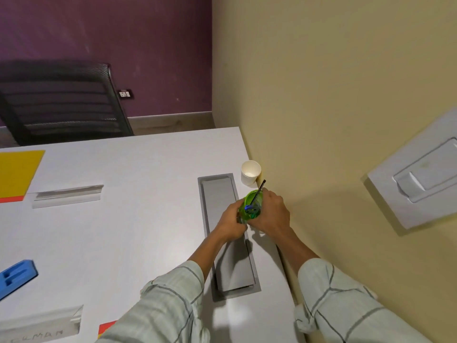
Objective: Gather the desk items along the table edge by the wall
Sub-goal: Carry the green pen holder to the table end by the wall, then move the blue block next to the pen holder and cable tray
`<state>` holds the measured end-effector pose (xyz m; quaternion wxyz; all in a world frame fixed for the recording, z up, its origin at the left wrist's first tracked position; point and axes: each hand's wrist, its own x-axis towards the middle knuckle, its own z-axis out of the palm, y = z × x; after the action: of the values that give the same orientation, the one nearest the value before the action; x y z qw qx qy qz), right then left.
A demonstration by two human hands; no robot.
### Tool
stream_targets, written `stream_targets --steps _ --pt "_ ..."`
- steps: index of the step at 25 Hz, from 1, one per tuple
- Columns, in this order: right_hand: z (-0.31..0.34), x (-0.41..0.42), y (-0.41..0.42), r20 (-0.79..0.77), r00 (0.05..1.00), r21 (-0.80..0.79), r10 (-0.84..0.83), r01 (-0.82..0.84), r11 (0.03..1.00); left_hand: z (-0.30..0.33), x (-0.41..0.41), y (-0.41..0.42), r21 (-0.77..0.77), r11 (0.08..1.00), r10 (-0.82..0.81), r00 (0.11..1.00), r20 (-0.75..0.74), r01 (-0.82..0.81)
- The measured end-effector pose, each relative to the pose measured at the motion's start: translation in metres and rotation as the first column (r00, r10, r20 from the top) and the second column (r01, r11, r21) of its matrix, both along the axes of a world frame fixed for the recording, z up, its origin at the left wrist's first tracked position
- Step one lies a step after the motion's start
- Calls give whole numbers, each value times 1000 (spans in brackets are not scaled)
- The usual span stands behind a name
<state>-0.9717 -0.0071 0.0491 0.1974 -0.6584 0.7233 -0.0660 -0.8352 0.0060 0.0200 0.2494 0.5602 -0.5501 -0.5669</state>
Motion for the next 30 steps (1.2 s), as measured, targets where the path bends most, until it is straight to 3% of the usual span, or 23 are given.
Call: stream_targets --steps 4,8,15,19,23,30 --pt "-7 4 -36 -225 970 43 92 -85 995 -16 0 -26 74 997 -14 999 -34 17" --pt "-13 10 -62 -322 932 74 164 -148 986 -27 2 -42 106 994 33 994 -100 -22" --pt "-24 2 -56 -335 922 84 192 -174 981 -41 -1 -40 161 987 17 995 -97 -1" --pt "-19 1 -45 -317 925 116 211 -183 976 -41 2 -31 126 992 -5 1000 2 5" --pt "-6 6 -17 -375 894 67 244 -236 969 -32 10 -14 -12 1000 -25 977 212 29" --pt "20 37 23 -500 817 30 287 -314 949 9 57 46 -180 984 73 922 381 -3"
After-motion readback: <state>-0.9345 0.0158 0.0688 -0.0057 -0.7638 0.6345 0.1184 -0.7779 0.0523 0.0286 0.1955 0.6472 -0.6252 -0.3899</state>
